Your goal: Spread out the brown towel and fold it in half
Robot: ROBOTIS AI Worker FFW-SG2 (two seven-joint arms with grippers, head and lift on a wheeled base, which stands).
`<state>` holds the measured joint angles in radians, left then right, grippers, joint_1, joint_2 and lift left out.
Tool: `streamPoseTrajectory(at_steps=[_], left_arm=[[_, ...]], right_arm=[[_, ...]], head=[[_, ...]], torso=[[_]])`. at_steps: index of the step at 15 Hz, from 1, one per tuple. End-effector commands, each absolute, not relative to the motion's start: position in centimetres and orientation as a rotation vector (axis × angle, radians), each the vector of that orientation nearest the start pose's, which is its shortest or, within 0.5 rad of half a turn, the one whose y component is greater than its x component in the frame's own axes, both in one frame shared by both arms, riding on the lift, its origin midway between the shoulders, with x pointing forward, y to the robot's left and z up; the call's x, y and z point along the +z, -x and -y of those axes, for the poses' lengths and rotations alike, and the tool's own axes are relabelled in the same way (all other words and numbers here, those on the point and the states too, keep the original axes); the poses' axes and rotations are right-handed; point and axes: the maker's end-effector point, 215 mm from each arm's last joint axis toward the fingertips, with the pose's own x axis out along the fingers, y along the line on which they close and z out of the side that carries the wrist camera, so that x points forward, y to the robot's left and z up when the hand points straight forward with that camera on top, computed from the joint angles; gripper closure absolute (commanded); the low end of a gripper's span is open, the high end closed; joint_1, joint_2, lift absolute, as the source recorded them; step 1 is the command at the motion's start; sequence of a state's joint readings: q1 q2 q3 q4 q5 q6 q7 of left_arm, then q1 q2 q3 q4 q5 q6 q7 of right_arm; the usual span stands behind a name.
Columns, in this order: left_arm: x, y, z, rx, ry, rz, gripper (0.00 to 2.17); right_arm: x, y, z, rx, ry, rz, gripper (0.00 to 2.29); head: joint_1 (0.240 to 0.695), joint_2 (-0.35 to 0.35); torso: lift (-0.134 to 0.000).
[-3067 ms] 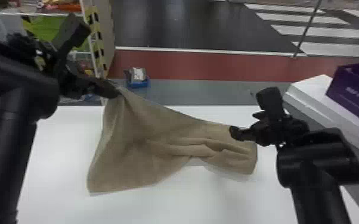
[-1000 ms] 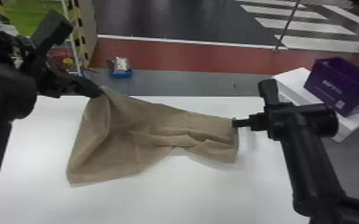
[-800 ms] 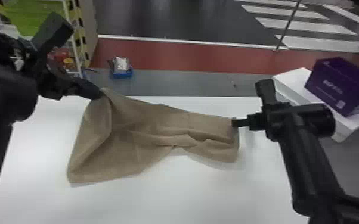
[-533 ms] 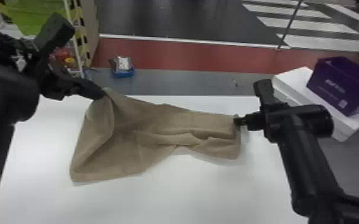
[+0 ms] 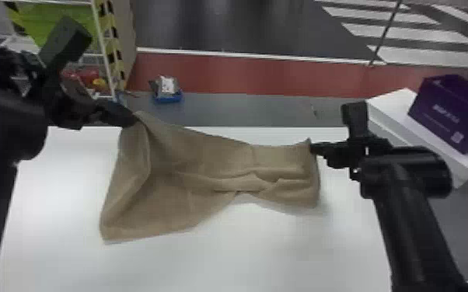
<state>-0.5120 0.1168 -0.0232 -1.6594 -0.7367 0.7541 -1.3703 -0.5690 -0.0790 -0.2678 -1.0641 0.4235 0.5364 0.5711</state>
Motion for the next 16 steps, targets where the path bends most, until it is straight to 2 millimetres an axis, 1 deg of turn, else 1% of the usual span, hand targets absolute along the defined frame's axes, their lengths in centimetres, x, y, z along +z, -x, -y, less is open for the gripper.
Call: streamPoseTrajectory(at_steps=[1, 2, 4, 5, 6, 8, 10, 11, 12, 13, 14, 15, 16], left_arm=[[-24.8, -61.6, -19.5, -0.778, -0.439, -0.522, 1.72], [-23.7, -61.6, -19.8, -0.773, -0.432, -0.497, 1.72], [-21.7, -61.5, -21.3, -0.744, -0.419, -0.462, 1.72], [-21.0, -61.5, -22.4, -0.729, -0.418, -0.452, 1.72], [-20.2, -61.4, -23.3, -0.719, -0.409, -0.435, 1.72], [-19.2, -61.9, -26.8, -0.628, -0.48, -0.446, 1.72], [-18.1, -62.1, -29.8, -0.555, -0.552, -0.46, 1.72], [-17.4, -62.4, -31.3, -0.504, -0.603, -0.466, 1.72], [-16.7, -62.9, -32.5, -0.452, -0.662, -0.464, 1.72], [-16.1, -63.5, -34.1, -0.374, -0.742, -0.465, 1.72], [-15.9, -64.2, -35.4, -0.315, -0.806, -0.471, 1.72], [-15.5, -64.7, -35.7, -0.289, -0.83, -0.468, 1.72], [-14.9, -65.1, -35.7, -0.286, -0.821, -0.459, 1.72]], right_arm=[[-37.3, -68.8, 32.6, 0.194, 0.072, -0.473, 1.24], [-35.6, -68.6, 32.3, 0.199, 0.042, -0.438, 1.24], [-32.8, -68.2, 31.0, 0.228, -0.006, -0.389, 1.24], [-31.6, -67.9, 30.5, 0.248, -0.028, -0.376, 1.24], [-30.1, -67.7, 30.3, 0.253, -0.045, -0.36, 1.24], [-26.9, -67.5, 29.5, 0.288, -0.062, -0.316, 1.24], [-24.6, -67.4, 29.2, 0.298, -0.072, -0.298, 1.24], [-23.0, -67.9, 29.2, 0.299, -0.069, -0.275, 1.24], [-21.7, -68.3, 29.3, 0.3, -0.07, -0.263, 1.24], [-20.4, -68.8, 29.3, 0.298, -0.073, -0.257, 1.24], [-18.7, -69.5, 29.0, 0.303, -0.062, -0.235, 1.24], [-17.9, -70.0, 29.0, 0.301, -0.06, -0.227, 1.24], [-16.9, -70.7, 29.1, 0.298, -0.062, -0.218, 1.24]], head=[[0.627, -0.125], [0.62, -0.121], [0.601, -0.111], [0.579, -0.097], [0.568, -0.087], [0.546, -0.066], [0.523, -0.039], [0.512, -0.026], [0.493, -0.003], [0.481, 0.007], [0.466, 0.019], [0.453, 0.029], [0.425, 0.047]], torso=[[-0.134], [-0.134], [-0.134], [-0.134], [-0.134], [-0.134], [-0.134], [-0.134], [-0.134], [-0.134], [-0.134], [-0.134], [-0.134]])
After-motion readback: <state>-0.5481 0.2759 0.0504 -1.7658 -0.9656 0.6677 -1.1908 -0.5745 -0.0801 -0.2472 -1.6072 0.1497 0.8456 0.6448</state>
